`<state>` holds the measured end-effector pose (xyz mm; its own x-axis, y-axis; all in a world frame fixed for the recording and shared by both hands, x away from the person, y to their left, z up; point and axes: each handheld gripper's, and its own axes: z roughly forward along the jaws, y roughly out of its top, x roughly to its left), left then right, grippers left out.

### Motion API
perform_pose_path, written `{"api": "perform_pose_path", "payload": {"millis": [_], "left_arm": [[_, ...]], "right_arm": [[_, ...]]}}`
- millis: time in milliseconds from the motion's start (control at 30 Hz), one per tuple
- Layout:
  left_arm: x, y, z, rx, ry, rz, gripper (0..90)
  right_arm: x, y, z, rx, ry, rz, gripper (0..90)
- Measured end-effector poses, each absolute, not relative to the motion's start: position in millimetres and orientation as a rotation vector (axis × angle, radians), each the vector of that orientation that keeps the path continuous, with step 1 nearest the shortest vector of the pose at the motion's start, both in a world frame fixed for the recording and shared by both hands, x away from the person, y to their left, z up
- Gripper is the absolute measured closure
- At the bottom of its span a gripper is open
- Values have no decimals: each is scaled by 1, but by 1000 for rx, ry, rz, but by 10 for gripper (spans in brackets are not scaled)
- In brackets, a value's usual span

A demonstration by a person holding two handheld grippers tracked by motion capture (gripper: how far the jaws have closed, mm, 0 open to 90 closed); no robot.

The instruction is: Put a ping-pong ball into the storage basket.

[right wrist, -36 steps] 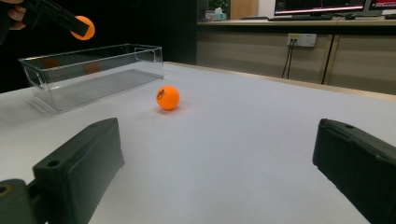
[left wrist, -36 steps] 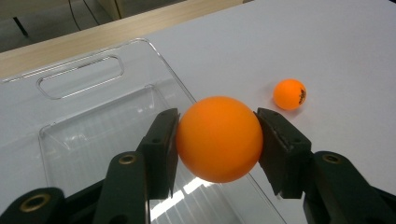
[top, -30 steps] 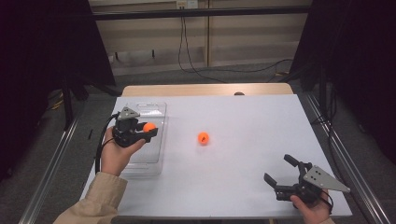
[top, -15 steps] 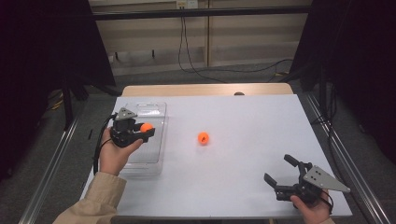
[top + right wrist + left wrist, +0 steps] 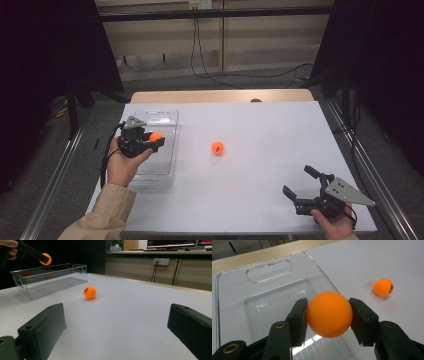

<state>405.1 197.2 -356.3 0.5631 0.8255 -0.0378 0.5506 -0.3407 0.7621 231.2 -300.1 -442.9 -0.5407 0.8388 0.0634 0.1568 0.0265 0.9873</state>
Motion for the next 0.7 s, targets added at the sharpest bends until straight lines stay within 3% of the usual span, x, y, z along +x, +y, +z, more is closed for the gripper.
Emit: {"api": "perform_pose_path", "payload": {"millis": [700], "left_arm": [[409,199,-371,2055,1147,467,509]], "right_arm": [[231,-300,-443,1010,1749,1558,10]]}}
